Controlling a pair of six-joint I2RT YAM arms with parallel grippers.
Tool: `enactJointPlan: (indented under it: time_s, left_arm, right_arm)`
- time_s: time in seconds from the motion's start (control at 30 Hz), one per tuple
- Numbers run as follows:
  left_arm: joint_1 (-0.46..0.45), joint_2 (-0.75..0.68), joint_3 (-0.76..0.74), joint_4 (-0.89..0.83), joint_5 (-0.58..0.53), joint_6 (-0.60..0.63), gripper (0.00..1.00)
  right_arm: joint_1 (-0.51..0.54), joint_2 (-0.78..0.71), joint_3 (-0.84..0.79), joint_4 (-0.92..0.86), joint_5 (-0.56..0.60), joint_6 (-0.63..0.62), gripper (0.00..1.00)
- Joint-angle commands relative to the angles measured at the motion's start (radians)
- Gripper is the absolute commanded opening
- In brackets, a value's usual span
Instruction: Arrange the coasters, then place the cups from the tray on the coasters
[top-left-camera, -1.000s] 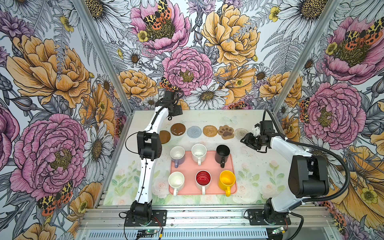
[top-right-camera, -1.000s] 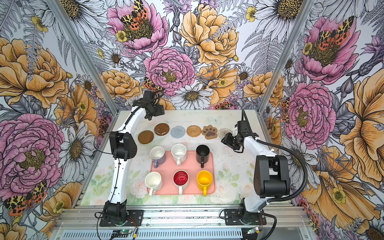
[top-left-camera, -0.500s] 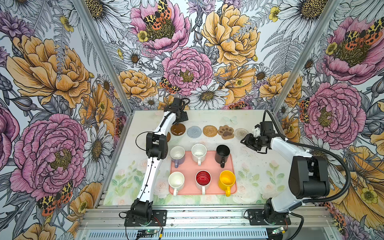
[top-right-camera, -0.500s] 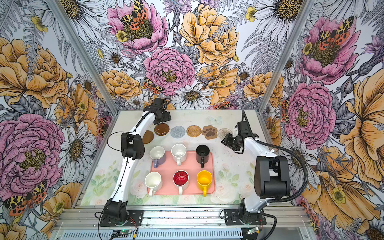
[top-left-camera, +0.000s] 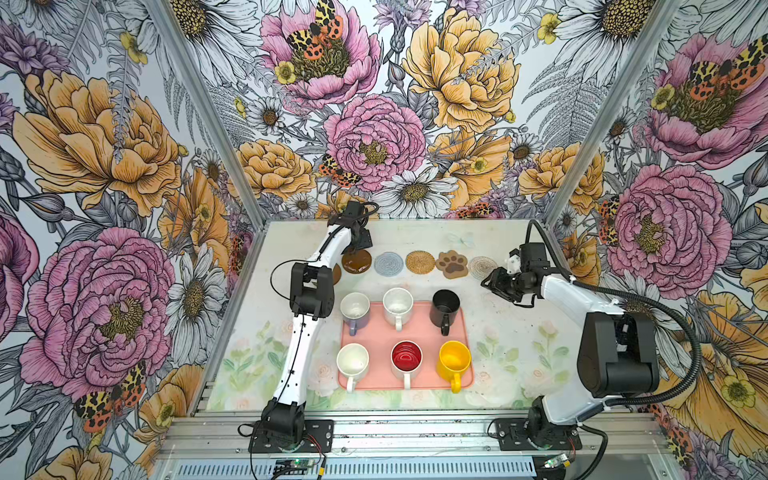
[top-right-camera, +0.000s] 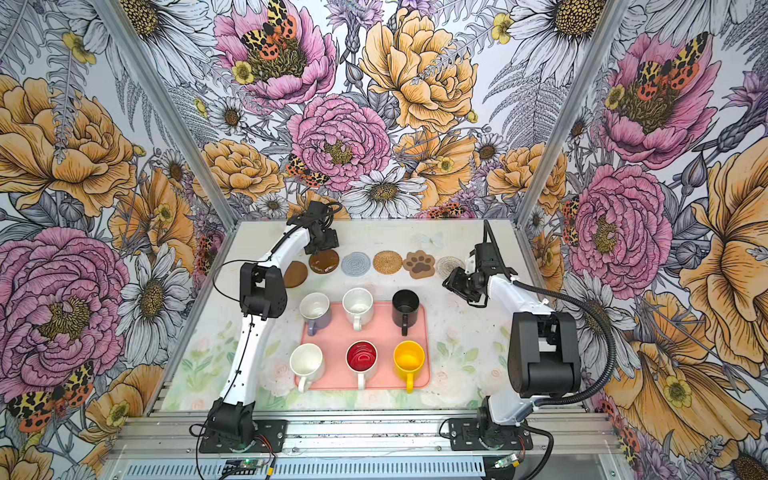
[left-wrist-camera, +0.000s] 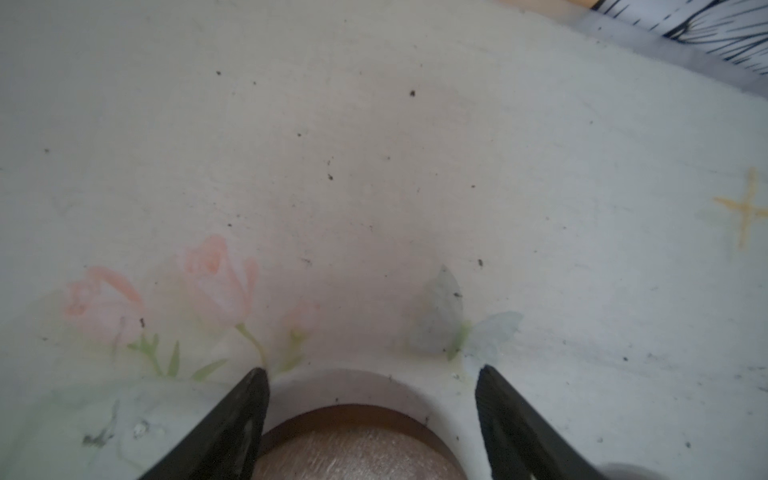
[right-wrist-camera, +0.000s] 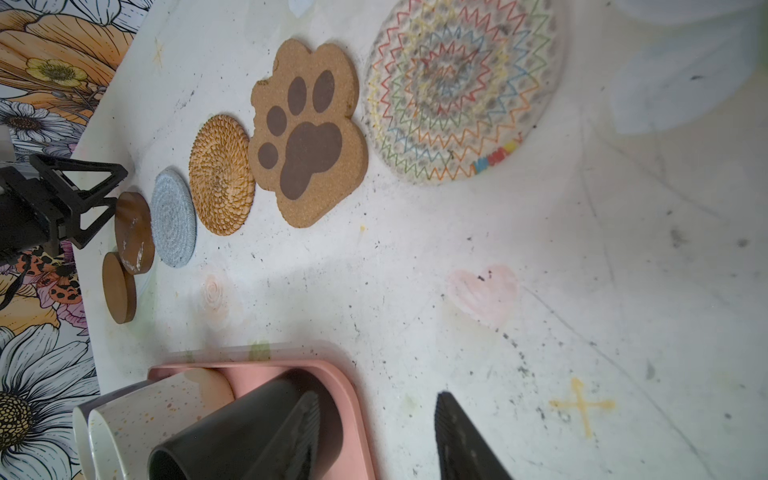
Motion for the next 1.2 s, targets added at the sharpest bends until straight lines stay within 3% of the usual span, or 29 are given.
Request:
enactJointPlan:
  time_s: [0.0, 0.83, 1.17]
  left_arm:
    - [-0.002, -0.038, -0.036, -0.019, 0.020, -0.011, 0.79]
    - [-0.023, -0.090, -0.122, -0.019, 0.005, 0.014, 0.79]
    - [-0.018, -0.107, -0.064, -0.019, -0.006, 0.023, 0.83]
  right_arm:
    - [-0.006, -0.026, -0.011, 0.020, -0.015, 0.005, 0.48]
    - [-0.007, -0.058, -0.043, 0.021, -0.015, 0.008, 0.48]
    - [-0.006, -0.075, -0.050, 0.021, -0.014, 0.006, 0.48]
